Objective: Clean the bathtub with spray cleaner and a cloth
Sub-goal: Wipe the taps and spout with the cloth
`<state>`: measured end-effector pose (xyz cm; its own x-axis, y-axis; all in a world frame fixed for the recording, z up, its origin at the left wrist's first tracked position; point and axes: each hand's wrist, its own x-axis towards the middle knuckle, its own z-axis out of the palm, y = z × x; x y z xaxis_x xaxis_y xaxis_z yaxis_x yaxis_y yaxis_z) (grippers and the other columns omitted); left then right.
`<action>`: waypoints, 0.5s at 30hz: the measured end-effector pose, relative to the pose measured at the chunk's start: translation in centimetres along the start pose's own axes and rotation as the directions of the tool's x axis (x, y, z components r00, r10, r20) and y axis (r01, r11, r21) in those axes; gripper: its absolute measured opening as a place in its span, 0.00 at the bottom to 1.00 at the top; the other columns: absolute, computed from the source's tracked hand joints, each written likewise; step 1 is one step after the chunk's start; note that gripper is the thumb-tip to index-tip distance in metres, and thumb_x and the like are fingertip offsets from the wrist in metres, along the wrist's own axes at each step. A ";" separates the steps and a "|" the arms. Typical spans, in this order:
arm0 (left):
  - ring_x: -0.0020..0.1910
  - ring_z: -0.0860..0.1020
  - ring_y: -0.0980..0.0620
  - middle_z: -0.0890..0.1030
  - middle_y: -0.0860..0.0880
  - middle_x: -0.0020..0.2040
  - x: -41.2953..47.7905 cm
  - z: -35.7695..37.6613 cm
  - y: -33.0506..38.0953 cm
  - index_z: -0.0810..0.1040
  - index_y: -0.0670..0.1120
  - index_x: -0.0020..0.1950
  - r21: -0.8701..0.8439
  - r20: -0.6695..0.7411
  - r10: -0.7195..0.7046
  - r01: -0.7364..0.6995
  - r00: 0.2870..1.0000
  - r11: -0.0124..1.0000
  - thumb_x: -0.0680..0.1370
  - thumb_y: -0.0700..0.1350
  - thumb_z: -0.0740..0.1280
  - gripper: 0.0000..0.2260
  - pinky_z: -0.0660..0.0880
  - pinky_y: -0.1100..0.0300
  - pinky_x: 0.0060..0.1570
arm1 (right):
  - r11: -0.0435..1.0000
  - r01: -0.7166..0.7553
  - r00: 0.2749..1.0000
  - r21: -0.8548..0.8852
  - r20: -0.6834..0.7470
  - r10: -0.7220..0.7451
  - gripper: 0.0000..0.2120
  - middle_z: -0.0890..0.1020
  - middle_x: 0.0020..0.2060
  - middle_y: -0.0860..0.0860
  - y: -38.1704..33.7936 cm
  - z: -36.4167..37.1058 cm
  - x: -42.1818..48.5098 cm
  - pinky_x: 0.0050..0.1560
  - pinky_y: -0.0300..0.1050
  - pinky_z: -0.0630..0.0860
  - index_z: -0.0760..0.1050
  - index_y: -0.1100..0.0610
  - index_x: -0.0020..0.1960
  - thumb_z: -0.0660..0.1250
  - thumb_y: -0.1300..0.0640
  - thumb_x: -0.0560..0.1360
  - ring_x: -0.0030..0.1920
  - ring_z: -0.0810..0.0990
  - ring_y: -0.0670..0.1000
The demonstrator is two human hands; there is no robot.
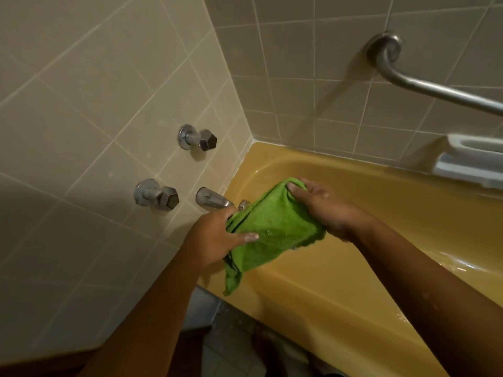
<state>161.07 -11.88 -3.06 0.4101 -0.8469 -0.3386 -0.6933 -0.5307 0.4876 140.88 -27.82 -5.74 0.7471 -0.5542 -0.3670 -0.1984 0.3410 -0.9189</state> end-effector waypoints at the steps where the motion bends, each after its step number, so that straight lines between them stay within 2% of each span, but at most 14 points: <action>1: 0.55 0.82 0.57 0.85 0.57 0.56 -0.1 -0.2 0.0 0.80 0.55 0.65 -0.066 0.002 0.008 -0.007 1.000 0.998 0.68 0.69 0.75 0.31 0.81 0.51 0.57 | 0.999 -0.024 1.000 -0.044 -0.006 0.024 0.21 0.80 0.62 0.46 0.0 0.1 0.1 0.61 0.51 0.81 0.74 0.48 0.69 0.66 0.38 0.81 0.59 0.82 0.50; 3: 0.51 0.84 0.59 0.87 0.57 0.50 -0.2 -0.4 0.2 0.82 0.54 0.60 -0.252 0.000 0.014 -0.014 1.000 0.968 0.75 0.59 0.76 0.17 0.82 0.48 0.55 | 0.998 -0.037 0.998 -0.045 0.053 0.039 0.13 0.84 0.55 0.46 0.0 0.4 0.1 0.52 0.46 0.84 0.75 0.44 0.62 0.68 0.41 0.80 0.51 0.86 0.48; 5: 0.50 0.86 0.54 0.87 0.54 0.49 -0.4 -0.4 0.6 0.83 0.52 0.58 -0.423 -0.022 -0.008 -0.002 1.000 0.906 0.80 0.54 0.72 0.10 0.82 0.42 0.55 | 0.996 -0.004 0.995 -0.094 0.101 0.014 0.16 0.86 0.54 0.46 0.3 0.9 0.3 0.52 0.47 0.84 0.75 0.43 0.63 0.69 0.39 0.79 0.52 0.87 0.48; 8: 0.49 0.86 0.50 0.88 0.49 0.49 -0.4 -0.5 1.2 0.84 0.51 0.57 -0.544 -0.075 -0.070 0.018 0.995 0.839 0.82 0.54 0.70 0.09 0.82 0.39 0.54 | 0.937 0.094 0.994 -0.335 0.080 -0.071 0.12 0.86 0.50 0.46 1.9 2.2 1.2 0.54 0.51 0.82 0.78 0.44 0.57 0.65 0.37 0.81 0.52 0.85 0.49; 11: 0.50 0.87 0.45 0.87 0.45 0.49 -0.3 -0.9 1.6 0.83 0.47 0.57 -0.649 -0.077 -0.104 0.029 0.992 0.760 0.81 0.53 0.72 0.11 0.83 0.37 0.53 | 0.792 0.111 0.990 -0.601 -0.001 -0.140 0.11 0.84 0.43 0.52 4.1 3.1 3.1 0.51 0.54 0.80 0.78 0.52 0.50 0.65 0.45 0.83 0.46 0.83 0.54; 13: 0.51 0.86 0.43 0.87 0.43 0.50 -0.1 -1.3 1.5 0.83 0.46 0.57 -0.686 -0.074 -0.092 0.016 0.993 0.727 0.80 0.51 0.74 0.11 0.82 0.36 0.53 | 0.737 0.093 0.989 -0.670 -0.020 -0.144 0.09 0.83 0.45 0.55 5.0 3.4 4.6 0.51 0.53 0.78 0.77 0.56 0.52 0.67 0.49 0.82 0.48 0.82 0.57; 15: 0.52 0.86 0.42 0.87 0.44 0.52 0.2 -1.9 1.1 0.82 0.48 0.58 -0.702 -0.107 -0.096 -0.007 0.990 0.712 0.78 0.50 0.76 0.12 0.82 0.36 0.53 | 0.741 0.060 0.994 -0.669 -0.024 -0.102 0.08 0.83 0.49 0.55 5.1 3.8 6.0 0.49 0.50 0.78 0.76 0.57 0.57 0.68 0.54 0.81 0.51 0.81 0.57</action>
<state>161.55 -12.68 -1.09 0.5356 -0.7911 -0.2955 -0.0805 -0.3961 0.9147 146.76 -26.56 -12.15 0.7480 -0.6043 -0.2744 -0.5267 -0.2890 -0.7994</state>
